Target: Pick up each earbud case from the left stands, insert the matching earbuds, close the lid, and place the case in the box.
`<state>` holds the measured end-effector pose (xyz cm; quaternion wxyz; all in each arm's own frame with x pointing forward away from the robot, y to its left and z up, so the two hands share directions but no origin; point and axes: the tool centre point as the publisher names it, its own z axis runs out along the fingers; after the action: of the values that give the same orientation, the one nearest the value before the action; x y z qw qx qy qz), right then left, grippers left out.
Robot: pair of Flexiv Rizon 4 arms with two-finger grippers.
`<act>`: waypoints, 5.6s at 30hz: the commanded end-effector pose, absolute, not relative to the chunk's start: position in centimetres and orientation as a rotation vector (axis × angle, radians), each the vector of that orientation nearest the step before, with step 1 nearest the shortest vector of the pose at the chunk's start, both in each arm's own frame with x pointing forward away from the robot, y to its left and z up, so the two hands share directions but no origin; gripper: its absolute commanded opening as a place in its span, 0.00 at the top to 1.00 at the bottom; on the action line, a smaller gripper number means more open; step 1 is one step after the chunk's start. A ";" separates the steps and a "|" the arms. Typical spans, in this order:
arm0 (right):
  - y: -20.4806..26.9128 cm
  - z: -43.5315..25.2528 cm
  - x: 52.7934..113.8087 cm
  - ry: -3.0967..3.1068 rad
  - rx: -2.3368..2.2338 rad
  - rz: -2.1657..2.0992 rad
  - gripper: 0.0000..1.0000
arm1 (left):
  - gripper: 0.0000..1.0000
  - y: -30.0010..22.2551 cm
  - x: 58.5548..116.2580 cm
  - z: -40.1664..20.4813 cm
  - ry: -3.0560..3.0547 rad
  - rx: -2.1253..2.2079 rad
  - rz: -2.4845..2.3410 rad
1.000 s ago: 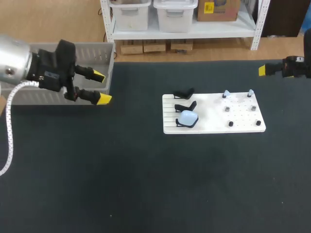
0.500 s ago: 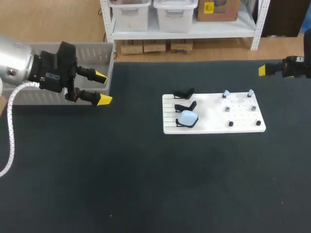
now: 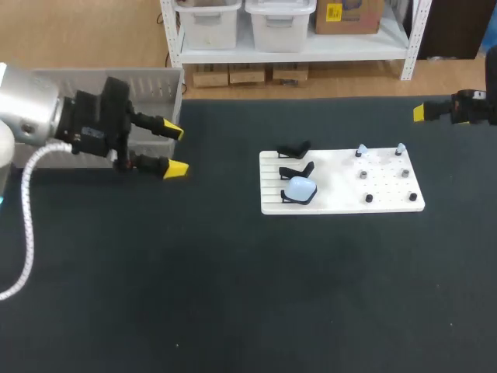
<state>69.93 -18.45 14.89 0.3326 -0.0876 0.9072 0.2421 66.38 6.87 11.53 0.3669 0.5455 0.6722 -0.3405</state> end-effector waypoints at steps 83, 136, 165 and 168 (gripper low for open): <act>-18.4 14.9 69.9 2.371 -0.229 0.631 0.00 | 0.40 -11.0 66.6 2.0 1.568 1.527 -1.089; -18.4 14.9 69.9 2.371 -0.229 0.631 0.00 | 0.66 -12.3 66.4 1.5 1.550 1.569 -1.137; -18.4 14.9 69.9 2.371 -0.229 0.631 0.00 | 1.00 -10.6 64.2 7.6 1.355 1.375 -1.187; -18.4 14.9 69.9 2.371 -0.229 0.631 0.00 | 1.00 -10.9 64.0 8.2 1.333 1.347 -1.206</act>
<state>69.93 -18.45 14.89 0.3326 -0.0876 0.9073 0.2421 64.59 -10.93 8.29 0.4114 0.5561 0.5342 -0.4859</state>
